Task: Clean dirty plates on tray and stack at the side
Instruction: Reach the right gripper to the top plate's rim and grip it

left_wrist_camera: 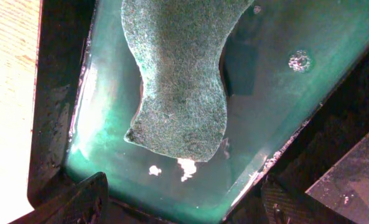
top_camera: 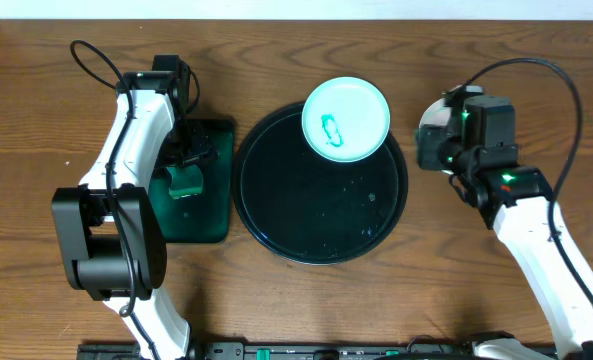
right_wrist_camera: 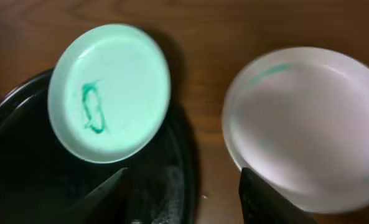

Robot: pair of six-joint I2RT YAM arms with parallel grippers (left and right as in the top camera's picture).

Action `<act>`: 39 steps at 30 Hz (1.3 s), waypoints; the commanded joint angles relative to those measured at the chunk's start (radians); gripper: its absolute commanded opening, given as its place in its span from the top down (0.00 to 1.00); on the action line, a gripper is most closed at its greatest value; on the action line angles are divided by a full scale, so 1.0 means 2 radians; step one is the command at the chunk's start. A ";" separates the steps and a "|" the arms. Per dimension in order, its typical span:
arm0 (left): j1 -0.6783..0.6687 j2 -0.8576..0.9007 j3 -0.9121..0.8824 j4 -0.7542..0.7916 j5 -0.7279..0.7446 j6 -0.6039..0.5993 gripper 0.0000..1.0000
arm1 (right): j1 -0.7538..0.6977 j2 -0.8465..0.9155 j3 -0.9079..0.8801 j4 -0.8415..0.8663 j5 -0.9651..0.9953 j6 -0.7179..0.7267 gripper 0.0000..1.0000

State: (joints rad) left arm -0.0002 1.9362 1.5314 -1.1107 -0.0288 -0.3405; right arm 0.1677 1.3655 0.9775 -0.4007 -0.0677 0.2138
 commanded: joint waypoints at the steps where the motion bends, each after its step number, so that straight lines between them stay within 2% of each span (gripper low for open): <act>1: 0.000 0.003 -0.003 -0.001 -0.002 -0.001 0.21 | 0.005 0.056 -0.017 0.042 -0.044 -0.080 0.38; 4: 0.000 0.003 -0.003 -0.001 -0.002 -0.001 0.21 | 0.005 0.107 -0.017 0.089 -0.044 -0.089 0.21; 5: 0.000 0.003 -0.003 -0.001 -0.002 -0.001 0.21 | 0.005 0.129 -0.017 0.109 -0.048 -0.089 0.19; 10: 0.000 0.003 -0.003 -0.001 -0.002 -0.001 0.21 | 0.005 0.208 -0.017 0.184 -0.068 -0.087 0.18; 16: 0.000 0.003 -0.003 -0.001 -0.002 -0.001 0.21 | 0.006 0.250 -0.017 0.274 -0.075 -0.046 0.20; 19: 0.000 0.003 -0.003 -0.001 -0.002 -0.001 0.21 | 0.007 0.269 -0.017 0.308 -0.075 -0.035 0.33; 21: 0.000 0.003 -0.003 -0.001 -0.002 -0.001 0.21 | 0.013 0.284 -0.017 0.327 -0.075 -0.028 0.55; 23: 0.000 0.003 -0.003 -0.001 -0.002 -0.001 0.21 | 0.019 0.291 -0.017 0.336 -0.075 -0.016 0.63; 26: 0.000 0.003 -0.003 -0.001 -0.002 -0.001 0.21 | 0.031 0.295 -0.017 0.349 -0.075 0.000 0.65; 29: 0.000 0.003 -0.003 -0.002 -0.002 -0.001 0.21 | 0.040 0.295 -0.017 0.358 -0.073 0.000 0.86; 30: 0.000 0.003 -0.003 -0.002 -0.002 -0.001 0.21 | 0.041 0.295 -0.016 0.359 -0.073 0.002 0.89; 31: 0.000 0.003 -0.003 -0.002 -0.002 -0.001 0.21 | 0.042 0.295 -0.016 0.360 -0.073 0.007 0.96; 32: 0.000 0.003 -0.003 -0.002 -0.002 -0.001 0.21 | 0.041 0.295 -0.016 0.360 -0.073 0.013 0.99; 39: 0.000 0.003 -0.003 -0.002 -0.002 -0.001 0.21 | 0.041 0.276 -0.016 0.334 -0.073 0.022 0.99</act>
State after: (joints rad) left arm -0.0002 1.9362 1.5314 -1.1103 -0.0288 -0.3405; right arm 0.2436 1.9480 0.9451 0.2977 -0.2100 0.2382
